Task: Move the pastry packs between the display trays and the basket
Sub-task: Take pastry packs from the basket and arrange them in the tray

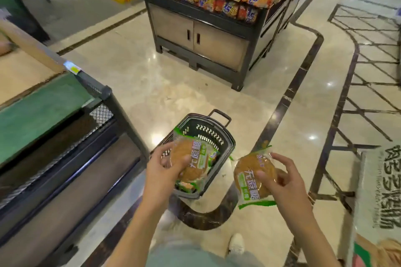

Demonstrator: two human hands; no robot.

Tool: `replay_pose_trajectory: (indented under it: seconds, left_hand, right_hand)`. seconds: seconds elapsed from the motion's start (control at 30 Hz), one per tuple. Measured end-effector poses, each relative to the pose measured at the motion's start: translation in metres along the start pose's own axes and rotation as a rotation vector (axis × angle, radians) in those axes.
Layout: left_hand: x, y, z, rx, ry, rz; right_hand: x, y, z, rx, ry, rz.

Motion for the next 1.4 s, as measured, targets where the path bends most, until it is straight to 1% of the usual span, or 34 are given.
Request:
replay_pose_trajectory:
  seconds: [0.17, 0.33, 0.47, 0.6, 0.7, 0.77, 0.9, 0.97, 1.03, 1.1, 1.2, 1.3, 1.4]
  left_hand:
    - [0.039, -0.002, -0.038, -0.125, -0.074, 0.031]
    - [0.062, -0.022, -0.045, -0.307, -0.01, 0.022]
    - [0.083, -0.055, -0.037, -0.51, 0.106, -0.012]
    - [0.115, -0.102, -0.024, -0.681, 0.185, -0.007]
    - [0.141, -0.141, -0.01, -0.774, 0.22, 0.025]
    - [0.163, -0.163, 0.005, -0.81, 0.195, 0.035]
    - [0.222, -0.199, 0.037, -0.837, 0.073, 0.077]
    - [0.26, -0.218, 0.053, -0.837, -0.005, 0.095]
    - [0.306, -0.24, 0.067, -0.851, -0.065, 0.128]
    - [0.355, -0.262, 0.08, -0.873, -0.082, 0.162]
    - [0.421, -0.297, 0.102, -0.903, -0.126, 0.162]
    - [0.475, -0.323, 0.112, -0.85, -0.191, 0.15]
    - [0.512, -0.343, 0.114, -0.801, -0.252, 0.153]
  right_hand:
    - [-0.016, -0.06, 0.034, 0.133, 0.067, 0.011]
    - [-0.012, -0.132, 0.018, 0.346, 0.161, 0.064]
    - [-0.009, -0.203, -0.021, 0.543, 0.336, 0.118]
    - [-0.013, -0.273, -0.071, 0.692, 0.602, 0.195]
    - [-0.031, -0.327, -0.115, 0.805, 0.839, 0.258]
    - [-0.049, -0.356, -0.151, 0.865, 0.925, 0.298]
    - [-0.119, -0.408, -0.236, 1.096, 1.062, 0.389]
    - [-0.17, -0.437, -0.281, 1.215, 1.17, 0.5]
    - [-0.224, -0.463, -0.328, 1.323, 1.27, 0.652]
    - [-0.282, -0.483, -0.374, 1.422, 1.29, 0.776]
    - [-0.368, -0.504, -0.431, 1.566, 1.303, 0.867]
    - [-0.433, -0.514, -0.464, 1.665, 1.283, 0.901]
    - [-0.467, -0.522, -0.474, 1.688, 1.341, 1.042]
Point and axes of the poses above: each hand's wrist, its own y-axis away from the middle knuckle, its own z-axis out of the back of the hand, x = y × z, the point moved 2 cm from there along -y, towards the middle knuckle, and after that the axes turned 14 degrees about y, right-handed, at the moved point
